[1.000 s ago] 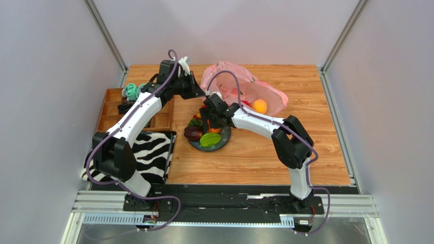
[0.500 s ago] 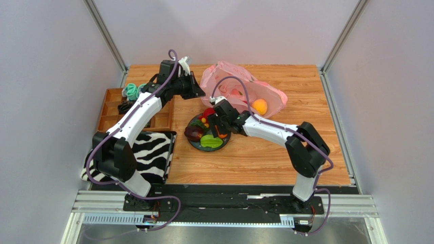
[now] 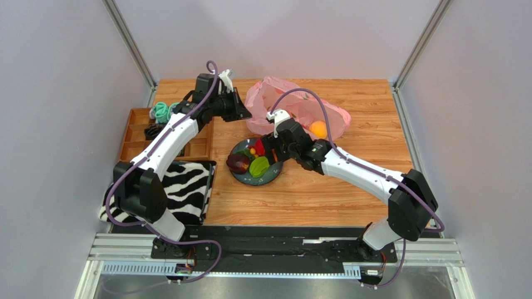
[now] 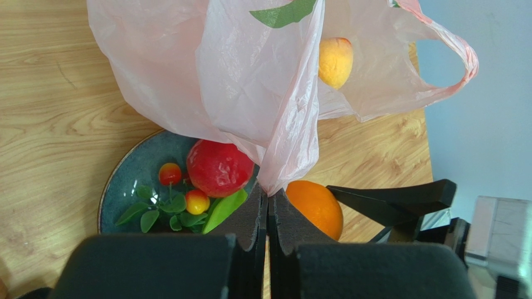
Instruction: Place the fruits into the plastic bag
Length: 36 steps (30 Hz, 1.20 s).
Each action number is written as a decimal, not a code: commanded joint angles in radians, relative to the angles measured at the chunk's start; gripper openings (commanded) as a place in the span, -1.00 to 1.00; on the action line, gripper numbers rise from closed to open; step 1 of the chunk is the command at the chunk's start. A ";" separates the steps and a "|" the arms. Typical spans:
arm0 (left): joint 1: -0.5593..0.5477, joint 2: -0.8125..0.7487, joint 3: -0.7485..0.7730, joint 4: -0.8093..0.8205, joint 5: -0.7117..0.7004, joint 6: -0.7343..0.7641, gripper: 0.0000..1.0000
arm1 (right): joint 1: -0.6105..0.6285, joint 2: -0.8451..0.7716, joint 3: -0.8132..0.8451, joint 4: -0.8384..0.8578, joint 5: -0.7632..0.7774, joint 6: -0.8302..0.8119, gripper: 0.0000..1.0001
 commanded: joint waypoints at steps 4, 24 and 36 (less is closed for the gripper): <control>-0.005 -0.048 0.009 -0.002 0.003 -0.004 -1.00 | -0.016 -0.102 0.059 0.028 0.045 0.008 -0.21; -0.005 -0.086 -0.009 -0.016 0.006 0.020 -1.00 | -0.325 -0.054 0.182 -0.006 -0.017 0.103 -0.23; -0.018 -0.080 -0.013 -0.011 0.003 0.011 -1.00 | -0.323 0.279 0.458 -0.084 -0.017 0.128 -0.24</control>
